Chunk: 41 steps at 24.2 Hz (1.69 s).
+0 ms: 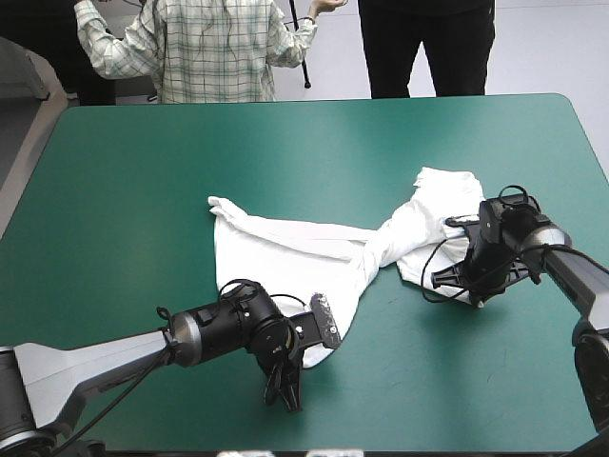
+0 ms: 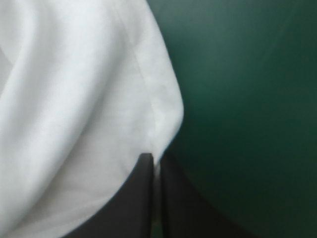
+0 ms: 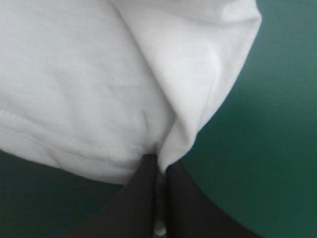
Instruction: Fold the cloth
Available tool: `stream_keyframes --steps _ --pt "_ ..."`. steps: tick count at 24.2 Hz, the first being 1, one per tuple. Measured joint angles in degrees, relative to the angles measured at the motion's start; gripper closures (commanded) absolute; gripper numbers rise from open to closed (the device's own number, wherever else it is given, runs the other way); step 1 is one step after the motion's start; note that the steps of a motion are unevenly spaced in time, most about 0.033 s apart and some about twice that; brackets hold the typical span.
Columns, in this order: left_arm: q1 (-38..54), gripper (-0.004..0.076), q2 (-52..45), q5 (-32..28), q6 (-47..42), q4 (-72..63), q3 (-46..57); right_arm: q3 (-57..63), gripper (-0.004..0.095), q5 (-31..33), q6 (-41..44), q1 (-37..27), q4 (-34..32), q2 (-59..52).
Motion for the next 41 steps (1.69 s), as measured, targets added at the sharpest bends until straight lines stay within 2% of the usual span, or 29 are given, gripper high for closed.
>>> stream_keyframes --steps 5,10,13,18,22,25,28,30,36,41 --pt "1.8 0.0733 -3.2 3.1 -6.4 6.7 -0.7 -0.9 0.0925 0.4 -0.2 0.0 0.1 -0.1" --pt "7.5 0.0733 -9.3 6.8 -10.0 13.2 -8.4 -3.4 0.0925 -0.6 0.1 -0.1 -2.6 -2.0" --pt "11.3 0.0733 -11.8 8.4 -10.5 16.3 -16.0 -7.9 0.0926 0.4 1.0 -0.2 -5.2 -5.3" --pt "17.6 0.0733 -12.8 11.1 -10.9 20.7 -32.0 -18.3 0.0925 3.7 5.7 -0.2 -14.4 -9.6" --pt "20.5 0.0733 -12.8 12.9 -10.7 23.4 -45.5 -30.3 0.0925 5.6 8.4 -0.2 -20.5 -11.3" --pt "21.2 0.0733 -13.0 14.5 -10.7 25.3 -56.6 -44.0 0.0925 6.1 8.8 -0.2 -21.4 -12.7" --pt "21.2 0.0733 -14.0 15.2 -10.7 25.5 -65.8 -57.2 0.0925 5.8 8.2 -0.2 -19.3 -16.8" --pt "21.2 0.0733 -15.3 15.2 -10.6 25.7 -69.0 -60.3 0.0925 3.9 6.6 -0.2 -16.9 -21.0" --pt "21.2 0.0733 -21.2 16.0 -10.3 23.7 -73.4 -61.3 0.0925 2.3 2.1 -0.2 -7.2 -32.9" --pt "21.2 0.0733 -28.1 21.0 -9.4 15.7 -73.9 -61.3 0.0925 3.9 0.0 -0.2 -1.0 -40.0"
